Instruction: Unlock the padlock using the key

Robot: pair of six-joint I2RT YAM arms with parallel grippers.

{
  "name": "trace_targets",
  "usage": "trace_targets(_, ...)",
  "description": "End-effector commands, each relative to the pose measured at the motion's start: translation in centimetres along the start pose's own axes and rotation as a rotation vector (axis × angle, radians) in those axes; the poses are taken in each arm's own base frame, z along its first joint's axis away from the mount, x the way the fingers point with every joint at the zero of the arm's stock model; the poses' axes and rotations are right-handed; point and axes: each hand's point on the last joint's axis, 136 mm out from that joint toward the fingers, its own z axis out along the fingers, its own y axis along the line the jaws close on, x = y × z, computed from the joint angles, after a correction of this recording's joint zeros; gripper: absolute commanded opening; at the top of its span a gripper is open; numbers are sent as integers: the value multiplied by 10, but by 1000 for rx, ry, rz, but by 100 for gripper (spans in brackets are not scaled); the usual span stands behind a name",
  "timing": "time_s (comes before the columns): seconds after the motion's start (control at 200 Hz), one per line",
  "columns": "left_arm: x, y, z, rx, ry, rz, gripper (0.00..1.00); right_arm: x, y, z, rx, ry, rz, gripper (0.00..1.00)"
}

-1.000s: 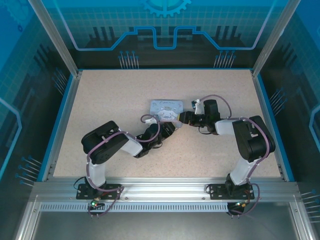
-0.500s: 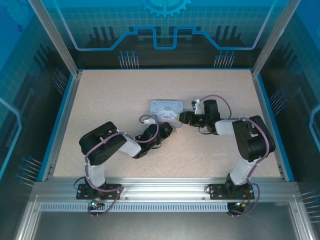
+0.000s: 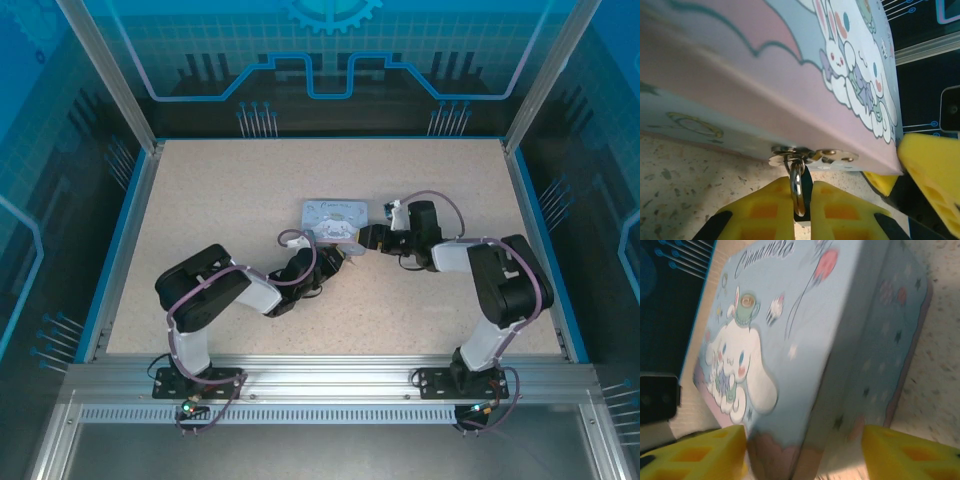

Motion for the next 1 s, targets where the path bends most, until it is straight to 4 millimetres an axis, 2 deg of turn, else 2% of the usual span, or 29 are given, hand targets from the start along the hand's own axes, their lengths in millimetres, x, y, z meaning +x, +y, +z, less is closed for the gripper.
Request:
trace_targets(0.0, -17, -30, -12, 64, -41, -56, 3, -2, 6, -25, 84, -44, -139, 69)
trace_targets(0.14, -22, -29, -18, 31, -21, -124, 0, 9, 22, -49, 246, -96, -428, 73)
trace_targets(0.29, -26, -30, -17, 33, 17, -206, 0, 36, 44, -62, 363, -155, -722, 72)
trace_targets(0.465, -33, -36, -12, 47, 64, -257, 0, 61, 50, -71, 472, -218, -885, 69)
trace_targets(0.58, -35, -44, -10, 75, 106, -296, 0, 66, 57, -64, 499, -239, -963, 64)
trace_targets(0.725, -35, -54, -11, 87, 149, -304, 0, 67, 64, -45, 532, -234, -1068, 58)
trace_targets(0.995, -38, -55, -16, 90, 196, -311, 0, 53, 75, -22, 554, -262, -1184, 54)
